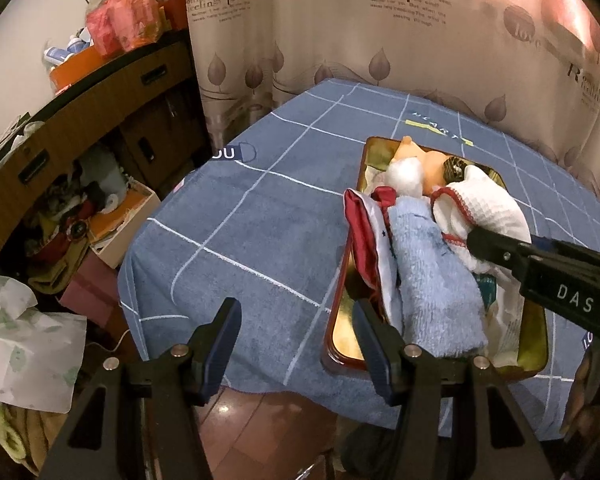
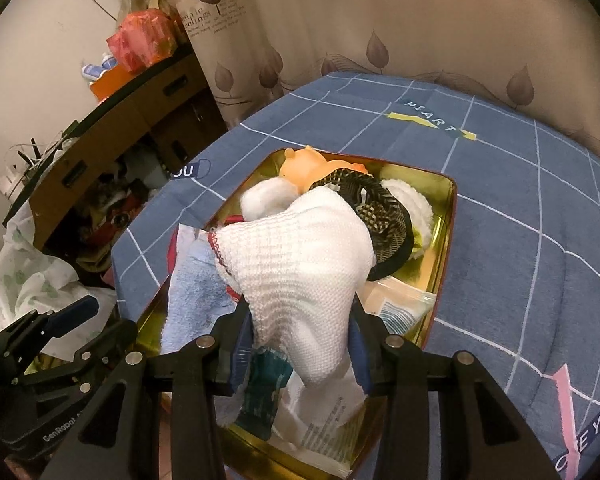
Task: Organize soft objects
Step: 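Lower the sock into the tray and open the right tool, withdrawing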
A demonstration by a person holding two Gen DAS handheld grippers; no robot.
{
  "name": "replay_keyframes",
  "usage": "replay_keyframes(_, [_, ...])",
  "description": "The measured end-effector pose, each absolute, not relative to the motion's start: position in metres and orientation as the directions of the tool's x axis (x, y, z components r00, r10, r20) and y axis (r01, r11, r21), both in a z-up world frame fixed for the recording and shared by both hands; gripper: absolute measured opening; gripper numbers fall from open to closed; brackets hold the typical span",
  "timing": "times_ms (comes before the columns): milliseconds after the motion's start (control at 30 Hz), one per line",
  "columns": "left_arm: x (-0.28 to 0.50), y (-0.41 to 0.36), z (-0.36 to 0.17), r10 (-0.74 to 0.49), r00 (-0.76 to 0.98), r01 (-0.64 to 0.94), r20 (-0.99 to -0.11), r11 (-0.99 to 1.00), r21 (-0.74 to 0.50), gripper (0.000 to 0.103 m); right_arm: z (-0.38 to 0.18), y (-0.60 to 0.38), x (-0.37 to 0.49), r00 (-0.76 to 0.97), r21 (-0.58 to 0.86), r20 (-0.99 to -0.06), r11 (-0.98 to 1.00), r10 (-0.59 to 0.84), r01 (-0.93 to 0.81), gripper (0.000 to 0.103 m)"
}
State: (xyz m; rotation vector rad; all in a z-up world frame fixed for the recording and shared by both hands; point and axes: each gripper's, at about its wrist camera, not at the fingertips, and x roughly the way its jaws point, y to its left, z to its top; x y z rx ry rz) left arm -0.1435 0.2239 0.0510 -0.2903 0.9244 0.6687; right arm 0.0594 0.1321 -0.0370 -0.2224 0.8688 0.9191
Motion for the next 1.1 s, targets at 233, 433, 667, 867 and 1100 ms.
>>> replay_keyframes(233, [-0.143, 0.222, 0.05, 0.409, 0.416, -0.639, -0.812, 0.767, 0.059, 0.059, -0.036, 0.133, 0.053, 0.33, 0.148, -0.735, 0.615, 0.593, -0.774, 0.045])
replay_keyframes(433, [-0.143, 0.22, 0.05, 0.409, 0.416, -0.639, -0.812, 0.767, 0.059, 0.059, -0.032, 0.129, 0.048, 0.346, 0.131, -0.728, 0.616, 0.592, -0.777, 0.048])
replay_keyframes(667, [-0.143, 0.218, 0.051, 0.407, 0.416, -0.637, -0.813, 0.769, 0.059, 0.059, -0.016, 0.114, 0.034, 0.408, 0.1, -0.677, 0.626, 0.612, -0.773, 0.064])
replay_keyframes(867, [-0.142, 0.218, 0.053, 0.4, 0.427, -0.63, -0.811, 0.775, 0.051, 0.059, 0.004, 0.098, 0.02, 0.481, 0.065, -0.614, 0.648, 0.625, -0.759, 0.066])
replay_keyframes(1100, [-0.145, 0.21, 0.067, 0.399, 0.506, -0.596, -0.765, 0.803, 0.025, 0.059, 0.024, 0.067, -0.015, 0.64, 0.032, -0.443, 0.724, 0.628, -0.689, 0.093])
